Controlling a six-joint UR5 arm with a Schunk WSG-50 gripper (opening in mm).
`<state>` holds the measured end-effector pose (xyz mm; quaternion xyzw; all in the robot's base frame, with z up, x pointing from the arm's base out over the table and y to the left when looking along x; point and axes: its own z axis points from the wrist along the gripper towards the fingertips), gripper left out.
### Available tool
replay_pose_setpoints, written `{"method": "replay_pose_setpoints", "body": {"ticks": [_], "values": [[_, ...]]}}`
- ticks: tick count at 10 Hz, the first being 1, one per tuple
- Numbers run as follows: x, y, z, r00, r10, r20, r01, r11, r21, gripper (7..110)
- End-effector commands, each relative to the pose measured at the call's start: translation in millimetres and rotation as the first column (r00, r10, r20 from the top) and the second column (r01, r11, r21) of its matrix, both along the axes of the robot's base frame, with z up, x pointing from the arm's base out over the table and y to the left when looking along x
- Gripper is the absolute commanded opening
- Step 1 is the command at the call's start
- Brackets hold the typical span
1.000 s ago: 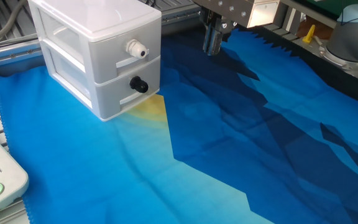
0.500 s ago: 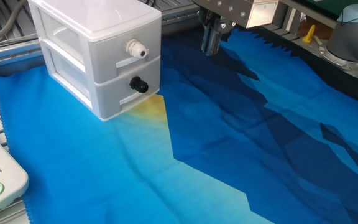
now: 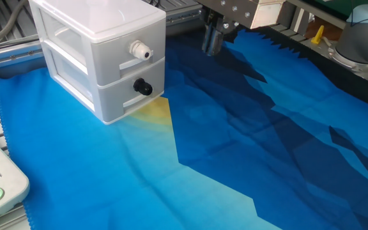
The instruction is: Grasp the handle and open the drawer
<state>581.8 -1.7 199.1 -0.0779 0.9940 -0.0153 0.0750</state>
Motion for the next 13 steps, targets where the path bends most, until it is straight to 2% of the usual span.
{"method": "replay_pose_setpoints", "body": {"ticks": [1, 2, 3, 4, 5, 6, 7, 8, 9, 10, 11, 12, 13], "values": [[25.8, -3, 7.9, 0.954, 0.286, 0.087, -0.278, 0.956, -0.088, 7], [31.8, -1, 9.4, 0.913, 0.395, 0.101, -0.383, 0.917, -0.114, 7], [37.3, -2, 10.5, 0.848, 0.522, 0.095, -0.503, 0.848, -0.168, 7], [38.7, -7, 10.6, 0.799, 0.597, 0.066, -0.573, 0.79, -0.218, 7], [45.0, -15, 13.2, 0.772, 0.634, 0.049, -0.598, 0.75, -0.281, 7], [50.8, -32, 15.8, 0.75, 0.662, 0.004, -0.614, 0.697, -0.372, 7], [50.4, -40, 13.6, 0.761, 0.649, -0.019, -0.594, 0.684, -0.423, 7], [51.8, -45, 12.0, 0.765, 0.643, -0.032, -0.577, 0.662, -0.479, 7], [49.4, -43, 7.4, 0.742, 0.668, -0.047, -0.605, 0.639, -0.474, 7], [43.6, -34, -1.3, 0.699, 0.714, -0.052, -0.663, 0.618, -0.423, 7], [42.7, -30, -7.6, 0.68, 0.733, -0.026, -0.681, 0.618, -0.392, 7], [47.1, -31, -12.5, 0.635, 0.773, -0.001, -0.709, 0.582, -0.399, 7], [53.4, -39, -13.3, 0.604, 0.797, -0.004, -0.716, 0.54, -0.444, 7]]}}
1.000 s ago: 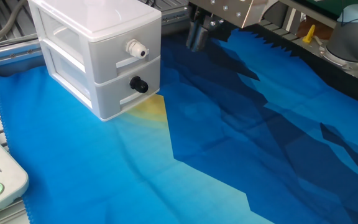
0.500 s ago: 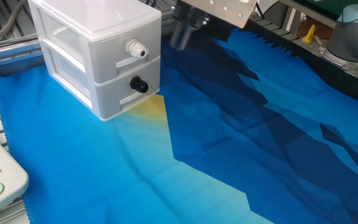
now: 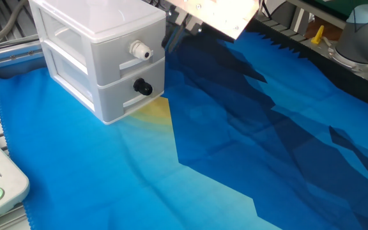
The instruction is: Grasp the handle and open the drawer
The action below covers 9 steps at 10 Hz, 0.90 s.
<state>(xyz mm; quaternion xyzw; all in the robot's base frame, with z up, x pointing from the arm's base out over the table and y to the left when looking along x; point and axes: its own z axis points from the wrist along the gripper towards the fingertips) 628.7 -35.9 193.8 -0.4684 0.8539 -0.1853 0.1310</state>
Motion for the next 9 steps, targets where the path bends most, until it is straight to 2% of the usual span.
{"method": "replay_pose_setpoints", "body": {"ticks": [1, 2, 3, 4, 5, 6, 7, 8, 9], "values": [[21.9, -26, 2.0, 0.978, 0.19, 0.086, -0.176, 0.973, -0.148, 7], [28.5, -34, 6.3, 0.965, 0.241, 0.098, -0.216, 0.952, -0.218, 7], [33.7, -25, 6.0, 0.951, 0.285, 0.117, -0.257, 0.944, -0.209, 7], [35.9, -13, 3.9, 0.943, 0.301, 0.14, -0.278, 0.947, -0.162, 7], [32.8, -6, -0.7, 0.939, 0.316, 0.137, -0.299, 0.945, -0.135, 7], [22.3, 3, -9.7, 0.944, 0.311, 0.107, -0.303, 0.95, -0.08, 7], [12.3, 6, -17.1, 0.94, 0.336, 0.062, -0.331, 0.94, -0.078, 7], [-0.2, 9, -27.3, 0.927, 0.376, 0.013, -0.373, 0.923, -0.097, 7], [-6.9, 11, -36.6, 0.937, 0.347, 0.043, -0.342, 0.935, -0.095, 7]]}}
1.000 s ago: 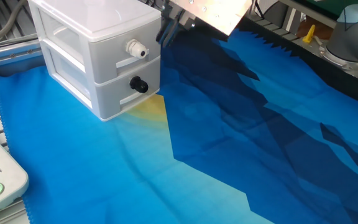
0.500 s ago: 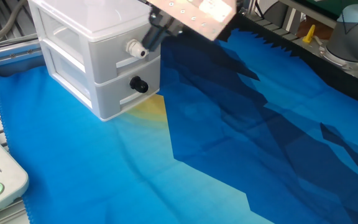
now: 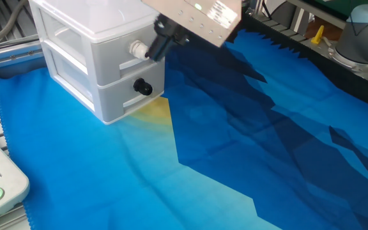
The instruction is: Grasp the handle and open the drawer
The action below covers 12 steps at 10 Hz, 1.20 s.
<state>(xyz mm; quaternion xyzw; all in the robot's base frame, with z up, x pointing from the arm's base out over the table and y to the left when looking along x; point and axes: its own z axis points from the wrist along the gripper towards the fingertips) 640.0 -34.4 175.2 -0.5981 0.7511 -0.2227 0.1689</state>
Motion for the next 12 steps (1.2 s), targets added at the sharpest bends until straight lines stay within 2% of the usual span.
{"method": "replay_pose_setpoints", "body": {"ticks": [1, 2, 4, 5, 6, 7, 8, 9, 10, 12], "values": [[-21.9, 4, -21.4, 0.996, -0.069, 0.048, 0.068, 0.997, 0.029, 7], [-22.0, -13, -13.8, 0.996, -0.067, 0.064, 0.071, 0.995, -0.074, 7], [-13.8, 3, -10.1, 0.999, -0.022, 0.047, 0.025, 0.998, -0.058, 7], [-4.1, 15, -2.1, 0.999, -0.008, 0.039, 0.009, 1.0, -0.022, 7], [8.8, 27, 11.7, 1.0, 0.006, 0.013, -0.006, 1.0, 0.001, 7], [17.8, 29, 28.7, 1.0, 0.005, 0.007, -0.005, 1.0, -0.015, 7], [23.3, 33, 40.6, 1.0, -0.013, 0.007, 0.013, 1.0, 0.006, 7], [25.7, 40, 43.6, 1.0, -0.025, 0.01, 0.024, 0.998, 0.05, 7], [28.0, 45, 41.5, 0.999, -0.01, 0.03, 0.008, 0.998, 0.056, 7], [29.8, 48, 39.8, 0.998, 0.005, 0.07, -0.006, 1.0, 0.017, 7]]}}
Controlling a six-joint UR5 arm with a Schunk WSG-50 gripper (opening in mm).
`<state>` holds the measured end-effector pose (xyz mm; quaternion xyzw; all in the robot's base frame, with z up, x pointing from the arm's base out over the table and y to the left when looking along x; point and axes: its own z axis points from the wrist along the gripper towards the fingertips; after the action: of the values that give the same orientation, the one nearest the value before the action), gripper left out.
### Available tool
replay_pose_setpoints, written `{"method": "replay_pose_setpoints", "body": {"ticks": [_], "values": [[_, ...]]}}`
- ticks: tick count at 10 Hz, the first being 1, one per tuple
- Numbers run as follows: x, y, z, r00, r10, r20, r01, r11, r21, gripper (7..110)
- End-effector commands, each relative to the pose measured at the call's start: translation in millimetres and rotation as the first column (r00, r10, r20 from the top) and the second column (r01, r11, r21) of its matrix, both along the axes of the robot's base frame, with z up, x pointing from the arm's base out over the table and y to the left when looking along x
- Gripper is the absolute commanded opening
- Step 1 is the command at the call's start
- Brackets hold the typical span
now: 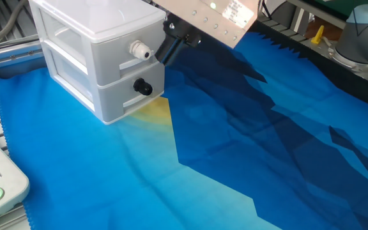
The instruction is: Grasp the handle and open the drawer
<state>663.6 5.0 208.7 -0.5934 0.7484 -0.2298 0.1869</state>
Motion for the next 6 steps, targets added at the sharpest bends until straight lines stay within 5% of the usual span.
{"method": "replay_pose_setpoints", "body": {"ticks": [1, 4, 6], "values": [[5.8, 4, 3.1, 0.999, -0.002, 0.048, 0.002, 1.0, -0.012, 7], [-8.9, 5, -18.9, 0.999, 0.026, 0.032, -0.025, 1.0, -0.011, 7], [-27.5, -13, -27.0, 0.999, -0.042, -0.031, 0.039, 0.996, -0.075, 7]]}}
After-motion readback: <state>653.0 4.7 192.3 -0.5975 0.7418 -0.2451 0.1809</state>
